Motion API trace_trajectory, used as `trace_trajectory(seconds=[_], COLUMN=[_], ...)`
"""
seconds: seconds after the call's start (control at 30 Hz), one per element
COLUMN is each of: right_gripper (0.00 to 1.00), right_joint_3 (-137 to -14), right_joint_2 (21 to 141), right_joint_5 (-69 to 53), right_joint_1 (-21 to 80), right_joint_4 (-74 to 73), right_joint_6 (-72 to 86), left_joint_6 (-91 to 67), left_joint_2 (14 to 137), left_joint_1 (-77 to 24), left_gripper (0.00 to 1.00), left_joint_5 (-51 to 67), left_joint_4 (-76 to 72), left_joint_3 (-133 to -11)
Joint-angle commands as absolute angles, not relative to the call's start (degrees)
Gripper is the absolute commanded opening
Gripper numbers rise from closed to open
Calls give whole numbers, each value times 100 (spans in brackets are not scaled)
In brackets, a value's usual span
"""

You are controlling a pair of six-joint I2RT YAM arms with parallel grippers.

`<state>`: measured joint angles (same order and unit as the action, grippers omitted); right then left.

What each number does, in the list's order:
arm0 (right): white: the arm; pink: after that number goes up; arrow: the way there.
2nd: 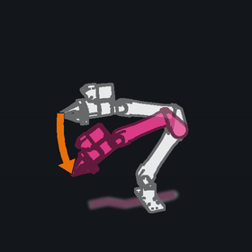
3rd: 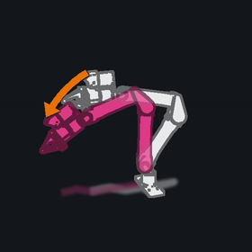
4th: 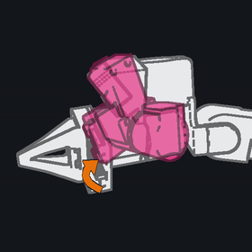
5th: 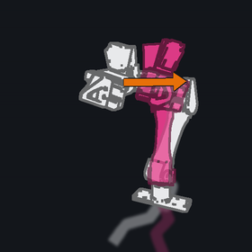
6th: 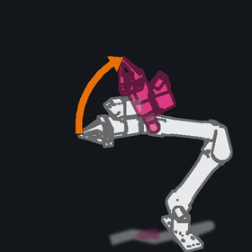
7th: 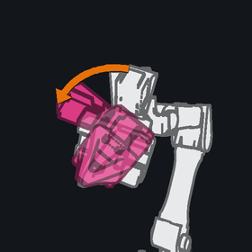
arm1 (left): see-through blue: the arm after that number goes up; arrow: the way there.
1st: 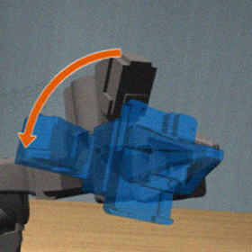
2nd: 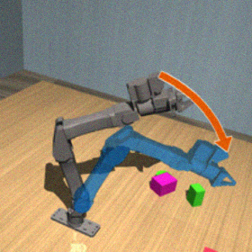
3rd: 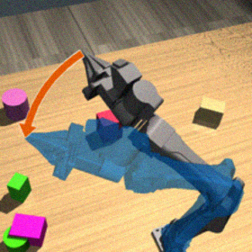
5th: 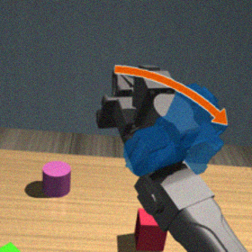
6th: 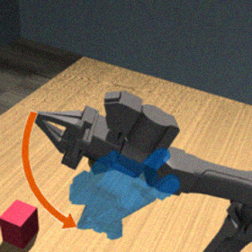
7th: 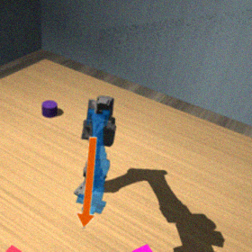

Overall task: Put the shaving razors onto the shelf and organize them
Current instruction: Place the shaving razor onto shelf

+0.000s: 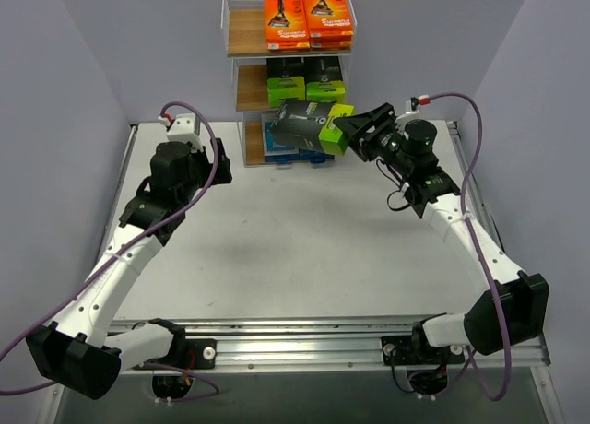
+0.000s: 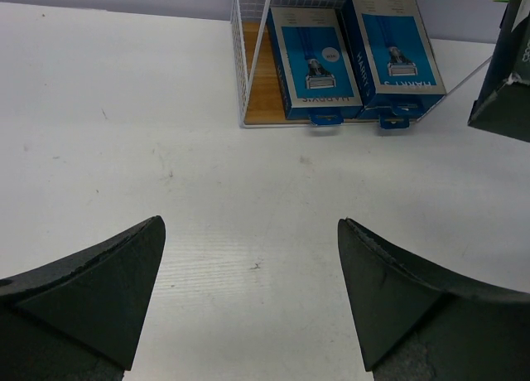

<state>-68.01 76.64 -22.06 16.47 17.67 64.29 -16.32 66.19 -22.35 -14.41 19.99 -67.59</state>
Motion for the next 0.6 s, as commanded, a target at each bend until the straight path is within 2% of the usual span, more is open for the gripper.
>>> trace_trajectory(seconds=[0.0, 0.23, 0.4, 0.57], right_gripper=[0, 0, 0, 0], right_joint_3=[-6785, -6504, -6161, -6249], right_joint_2=[7374, 7488, 7330, 7584], right_joint_5=[-1496, -740, 403, 668], right_joint_1=[1617, 1775, 2108, 2188], right_joint_4=[3541, 4542, 4579, 4632], right_joint_6=[7136, 7347, 7313, 7427], left_joint_6=[-1670, -1705, -1626, -1556], left_joint_2=[6495, 6539, 6548, 6539], left_joint_1=[-2259, -2294, -2399, -2487], left_gripper=[94, 94, 94, 94], left_joint_5=[-1494, -1433, -1555, -1679], left_joint_4=[1890, 1890, 1890, 1890], left_joint_3=[-6873, -6864, -6855, -6847])
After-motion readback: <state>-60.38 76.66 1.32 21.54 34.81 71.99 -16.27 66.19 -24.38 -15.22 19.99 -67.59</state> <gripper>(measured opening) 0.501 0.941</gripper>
